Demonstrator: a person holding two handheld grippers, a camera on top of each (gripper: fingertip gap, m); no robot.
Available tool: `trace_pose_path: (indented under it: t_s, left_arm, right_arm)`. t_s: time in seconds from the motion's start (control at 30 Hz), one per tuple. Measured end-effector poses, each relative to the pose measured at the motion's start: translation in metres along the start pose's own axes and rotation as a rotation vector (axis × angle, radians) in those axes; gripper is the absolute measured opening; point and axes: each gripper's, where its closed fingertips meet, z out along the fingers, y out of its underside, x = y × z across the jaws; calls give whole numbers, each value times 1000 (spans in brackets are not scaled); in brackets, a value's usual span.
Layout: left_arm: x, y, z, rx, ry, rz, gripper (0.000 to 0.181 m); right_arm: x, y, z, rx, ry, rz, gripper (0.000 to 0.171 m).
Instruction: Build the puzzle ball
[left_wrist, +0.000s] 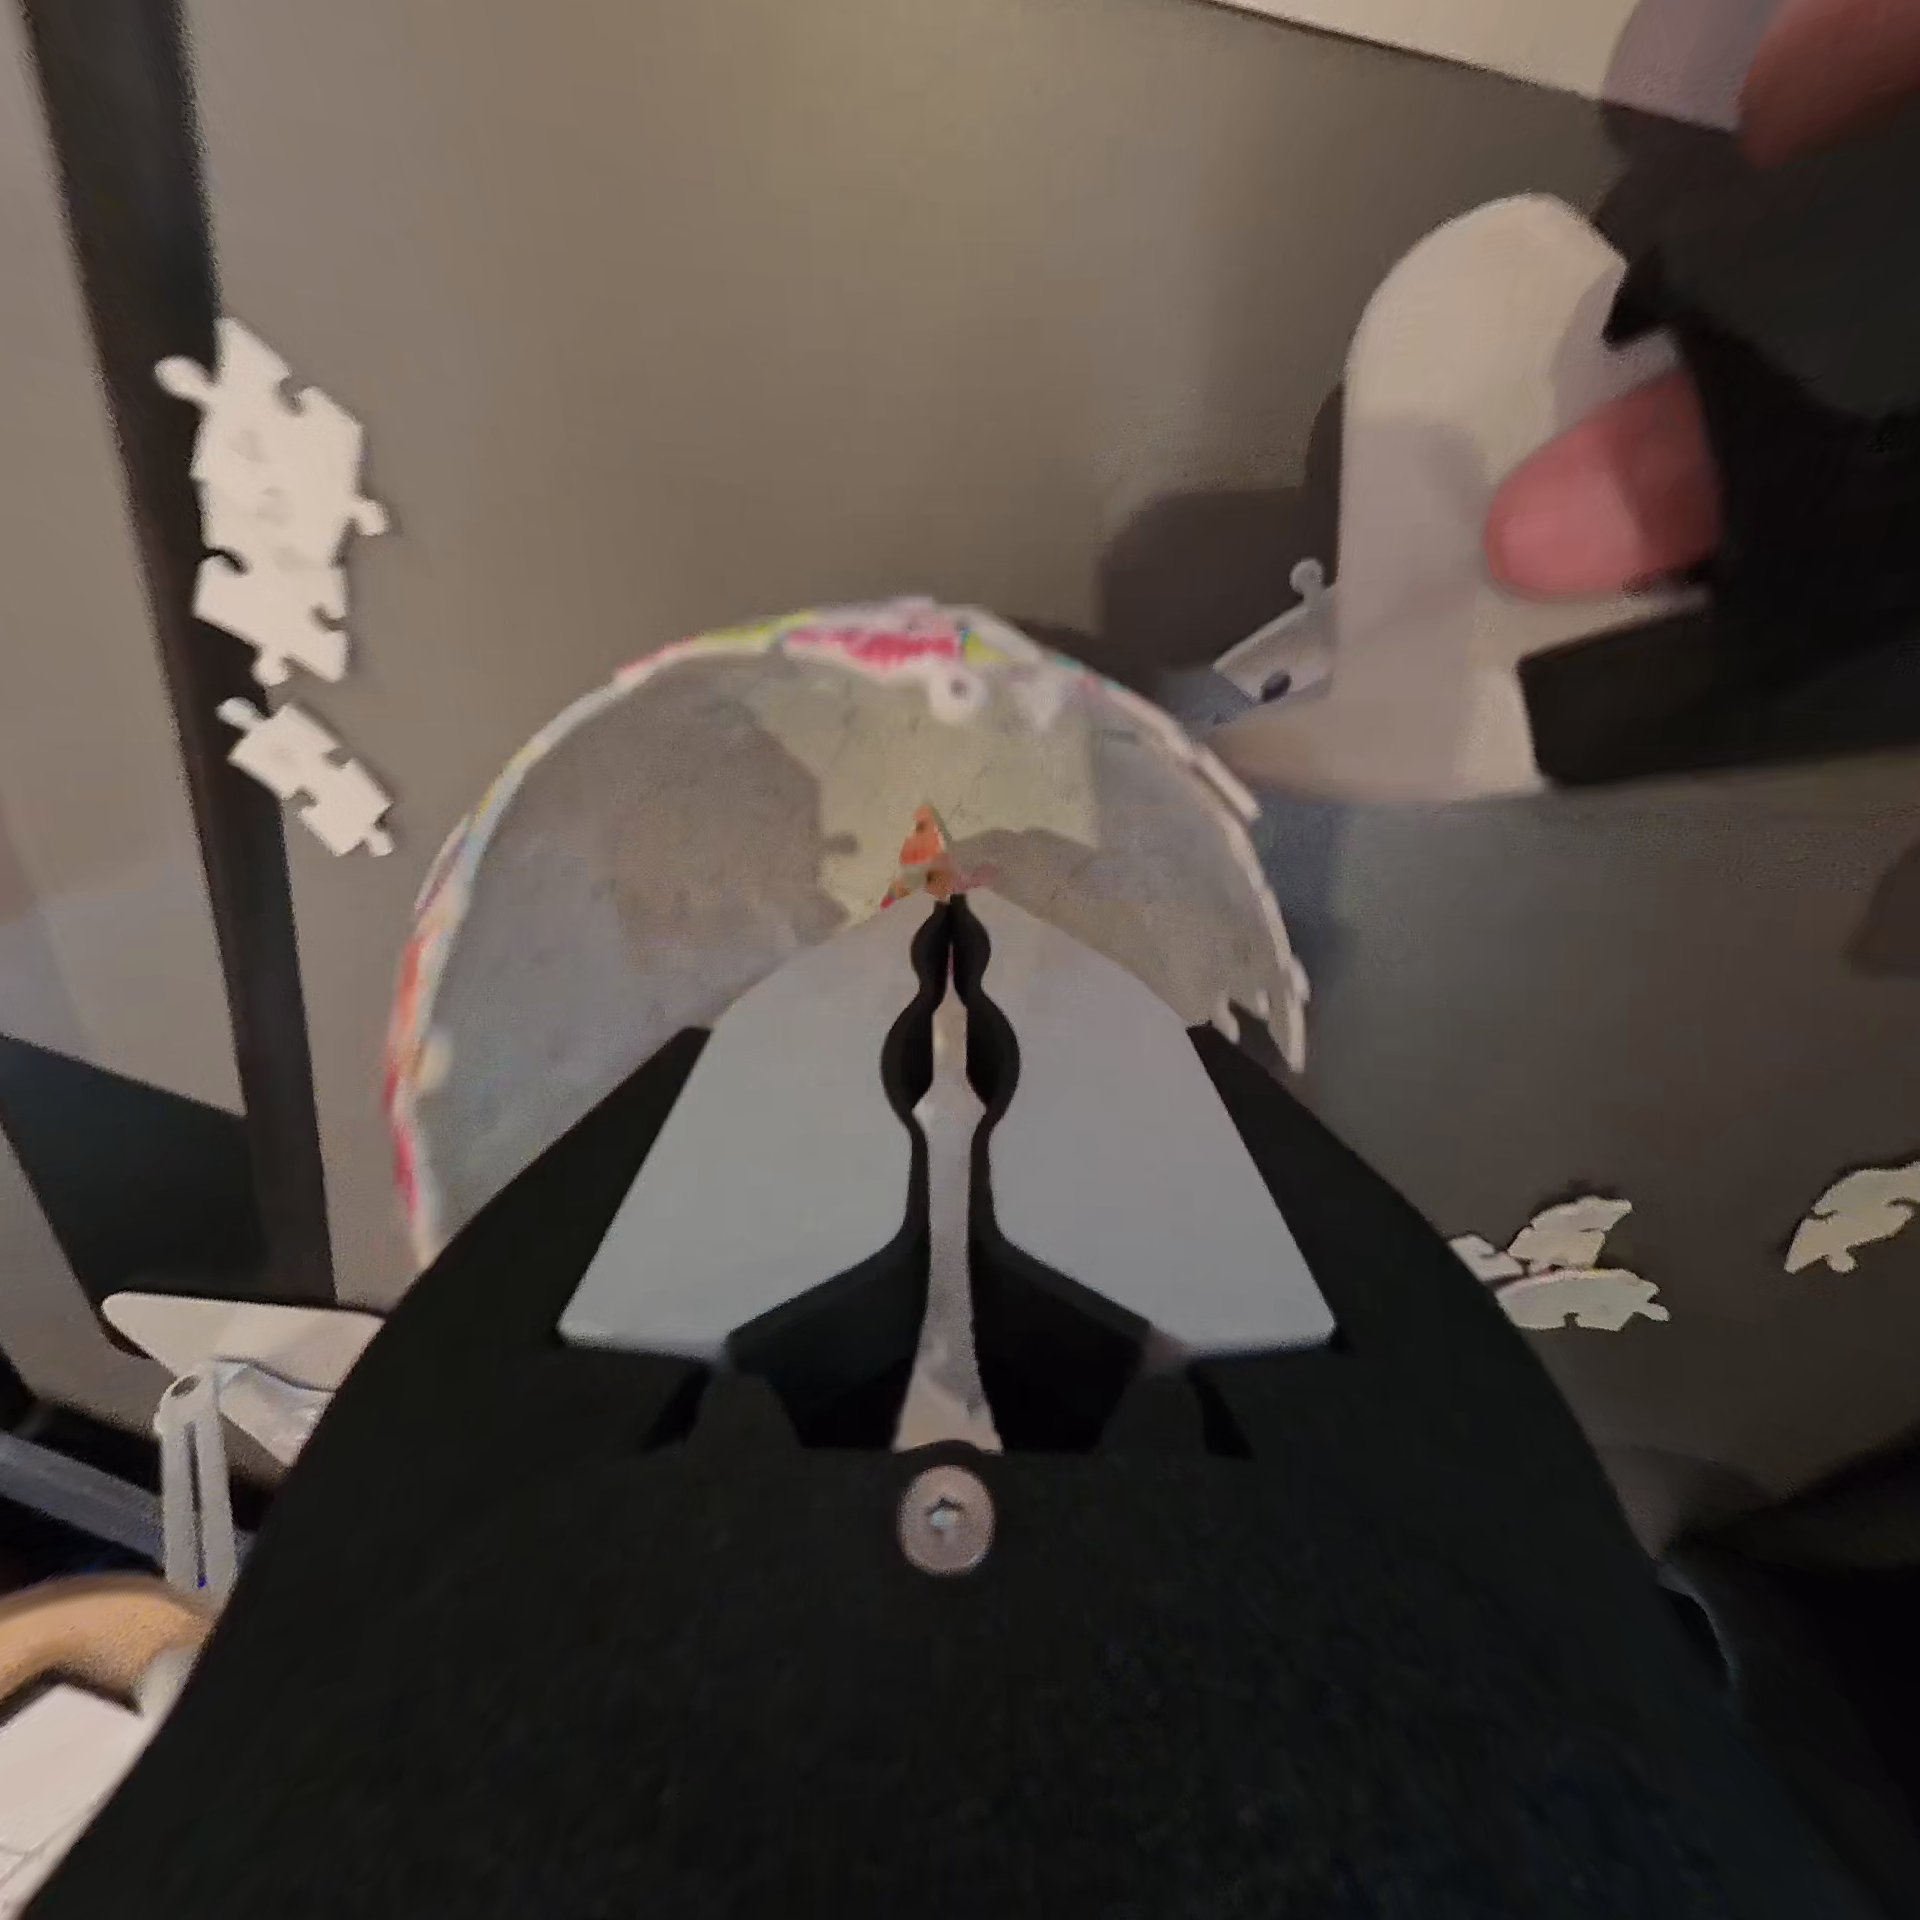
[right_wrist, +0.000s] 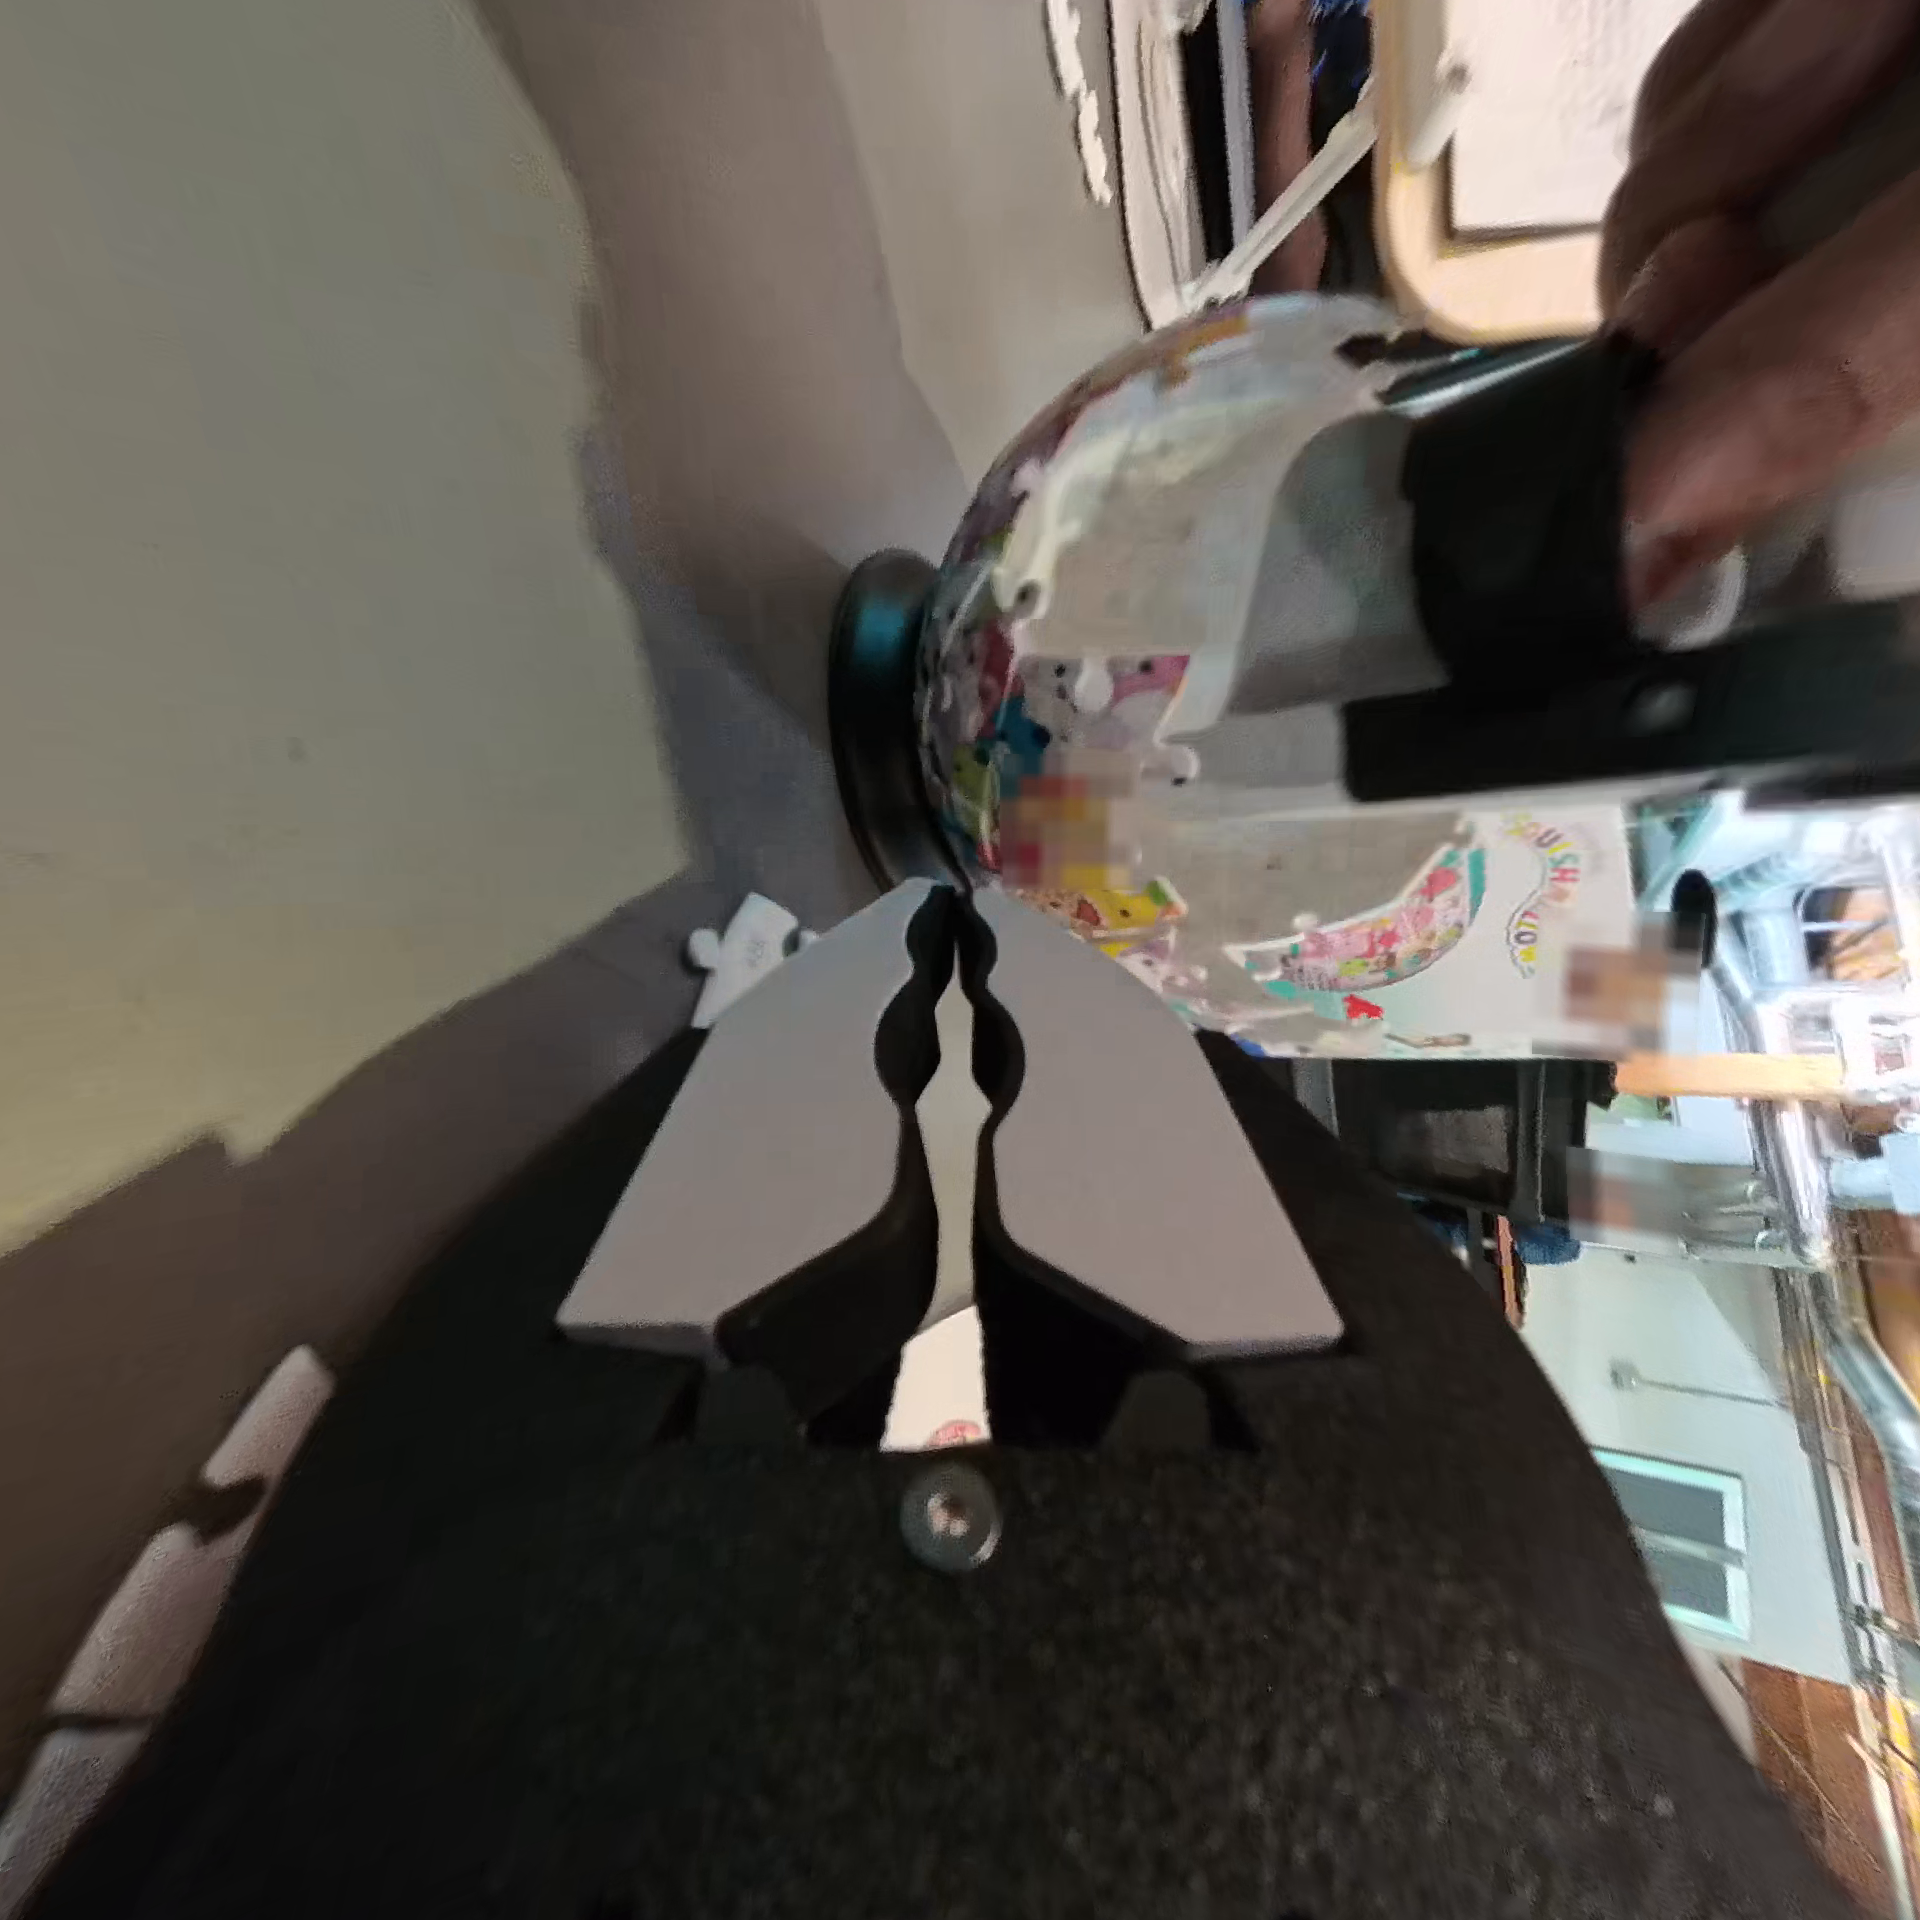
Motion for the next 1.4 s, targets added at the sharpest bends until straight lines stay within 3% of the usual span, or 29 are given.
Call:
trace_pose_path:
  t_s: [0.13, 0.2, 0.33, 0.43, 0.53, 0.7, 0.9, 1.17, 1.4]
  left_arm:
    - [-3, 22, -47, 209, -27, -97, 0]
    - [12, 33, -71, 384, 55, -139, 3]
    - [32, 72, -101, 700, 154, -235, 15]
    - [42, 106, -93, 867, 216, -284, 18]
    - [39, 133, -62, 950, 234, -303, 18]
    - [-10, 148, -12, 1103, 135, -368, 19]
    - [-42, 157, -19, 1299, 179, -409, 18]
    - [-40, 174, -5, 1209, 114, -331, 18]
    - [-37, 174, 0, 1171, 102, -325, 19]
  right_arm:
    - [2, -20, -19, 108, -31, 108, 23]
    - [4, -27, -25, 141, -81, 179, 27]
    - [2, -18, -31, 54, -220, 252, 49]
    - [14, -16, -37, -3, -267, 240, 50]
    - [28, -13, -38, -76, -346, 158, 49]
    - [32, -4, -27, -185, -564, 13, 41]
    - [25, -13, -12, -240, -691, -57, 39]
    - [16, -4, -6, -341, -759, -211, 10]
    - [7, -1, -5, -388, -805, -266, 12]
